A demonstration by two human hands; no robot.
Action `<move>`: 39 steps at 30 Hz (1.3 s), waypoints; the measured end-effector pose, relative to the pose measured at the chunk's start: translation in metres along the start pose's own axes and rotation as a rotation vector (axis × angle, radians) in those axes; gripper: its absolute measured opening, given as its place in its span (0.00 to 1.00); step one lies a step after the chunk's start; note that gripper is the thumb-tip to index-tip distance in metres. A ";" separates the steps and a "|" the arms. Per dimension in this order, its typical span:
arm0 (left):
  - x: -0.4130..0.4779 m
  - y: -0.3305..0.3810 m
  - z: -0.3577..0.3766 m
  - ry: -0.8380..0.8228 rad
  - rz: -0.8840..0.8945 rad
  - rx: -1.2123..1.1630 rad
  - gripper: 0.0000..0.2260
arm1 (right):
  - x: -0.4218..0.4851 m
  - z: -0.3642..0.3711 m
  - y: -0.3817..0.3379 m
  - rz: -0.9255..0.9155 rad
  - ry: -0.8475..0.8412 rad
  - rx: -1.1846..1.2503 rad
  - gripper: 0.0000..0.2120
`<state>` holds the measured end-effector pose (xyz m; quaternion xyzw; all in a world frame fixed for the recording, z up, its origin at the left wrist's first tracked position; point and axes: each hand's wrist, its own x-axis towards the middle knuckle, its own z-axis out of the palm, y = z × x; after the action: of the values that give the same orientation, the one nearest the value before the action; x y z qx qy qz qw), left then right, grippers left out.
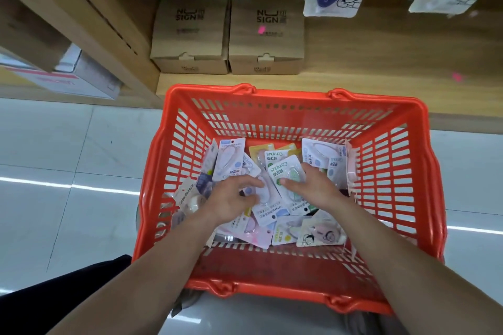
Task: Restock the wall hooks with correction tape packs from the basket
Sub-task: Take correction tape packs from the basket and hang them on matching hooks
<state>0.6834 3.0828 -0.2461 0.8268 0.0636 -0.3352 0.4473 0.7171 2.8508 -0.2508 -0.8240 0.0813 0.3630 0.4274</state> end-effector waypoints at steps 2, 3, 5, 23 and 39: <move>-0.002 0.001 0.004 0.093 -0.034 0.116 0.07 | 0.003 0.000 0.007 0.010 -0.045 0.030 0.26; -0.003 0.001 0.005 0.144 -0.055 0.180 0.06 | 0.001 -0.001 0.007 0.018 -0.060 0.037 0.25; -0.008 0.002 0.006 0.162 -0.132 0.261 0.04 | 0.001 0.001 0.008 0.033 -0.065 0.102 0.24; -0.010 0.007 0.022 0.286 -0.260 -0.507 0.18 | -0.010 0.036 0.008 0.032 0.040 0.372 0.23; -0.024 0.036 0.018 0.137 -0.158 -0.776 0.12 | -0.032 0.010 -0.012 0.103 0.005 0.684 0.26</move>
<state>0.6711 3.0520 -0.2130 0.6096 0.2785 -0.2637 0.6937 0.6939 2.8600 -0.2253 -0.6288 0.2407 0.3338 0.6597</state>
